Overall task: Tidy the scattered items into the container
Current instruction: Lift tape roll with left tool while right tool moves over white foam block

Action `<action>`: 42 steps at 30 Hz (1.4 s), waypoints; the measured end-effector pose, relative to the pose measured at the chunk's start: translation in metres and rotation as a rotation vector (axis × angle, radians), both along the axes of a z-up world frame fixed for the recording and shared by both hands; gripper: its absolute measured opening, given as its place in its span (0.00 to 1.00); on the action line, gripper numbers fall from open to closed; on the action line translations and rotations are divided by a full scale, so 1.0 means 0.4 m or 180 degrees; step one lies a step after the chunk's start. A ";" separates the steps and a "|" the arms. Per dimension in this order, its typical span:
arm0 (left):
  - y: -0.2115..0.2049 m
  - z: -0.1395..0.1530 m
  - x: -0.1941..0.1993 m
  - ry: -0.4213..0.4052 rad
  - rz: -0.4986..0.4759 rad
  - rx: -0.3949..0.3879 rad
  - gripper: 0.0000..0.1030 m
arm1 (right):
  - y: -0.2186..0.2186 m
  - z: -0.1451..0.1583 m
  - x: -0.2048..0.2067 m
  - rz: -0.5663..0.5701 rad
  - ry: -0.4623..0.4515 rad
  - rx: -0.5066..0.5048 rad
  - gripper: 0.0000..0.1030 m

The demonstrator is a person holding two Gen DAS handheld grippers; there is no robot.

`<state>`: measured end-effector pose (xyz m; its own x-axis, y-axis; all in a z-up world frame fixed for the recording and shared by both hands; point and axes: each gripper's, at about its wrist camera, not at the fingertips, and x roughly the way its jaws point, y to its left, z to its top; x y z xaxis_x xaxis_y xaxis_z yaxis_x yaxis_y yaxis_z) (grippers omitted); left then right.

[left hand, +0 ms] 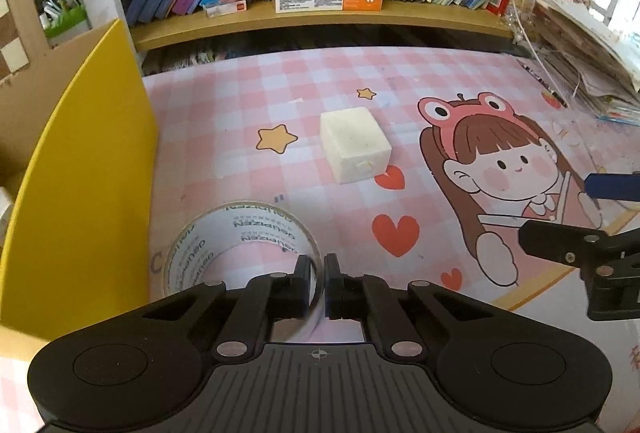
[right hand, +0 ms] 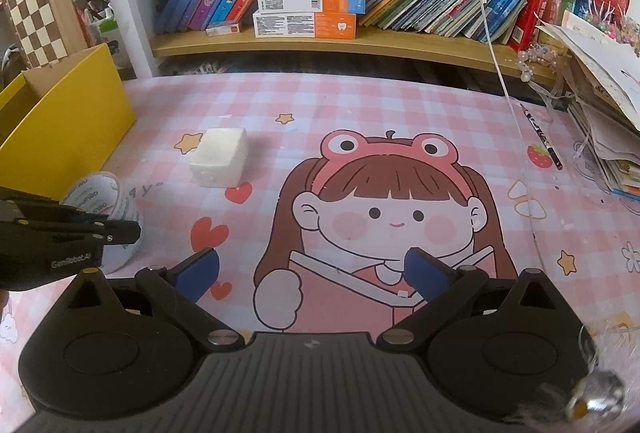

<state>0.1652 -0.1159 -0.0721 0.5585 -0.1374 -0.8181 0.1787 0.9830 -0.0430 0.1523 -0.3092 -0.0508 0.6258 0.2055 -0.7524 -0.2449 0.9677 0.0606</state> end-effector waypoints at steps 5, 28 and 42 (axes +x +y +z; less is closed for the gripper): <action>0.004 0.028 -0.022 -0.0055 0.0004 -0.0135 0.05 | 0.002 0.010 -0.009 0.0015 -0.0040 0.0003 0.98; 0.031 0.209 -0.150 -0.0567 -0.0034 -0.0596 0.05 | 0.035 0.025 -0.060 0.0092 -0.0085 -0.0006 0.98; 0.062 0.320 -0.211 -0.0913 -0.0099 -0.0764 0.05 | 0.087 0.003 0.000 0.0112 -0.0038 0.0035 0.87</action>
<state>0.0807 -0.0912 0.0559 0.7528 -0.3268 -0.5713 0.2467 0.9448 -0.2155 0.1524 -0.2744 -0.0497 0.6270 0.2357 -0.7425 -0.2795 0.9577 0.0680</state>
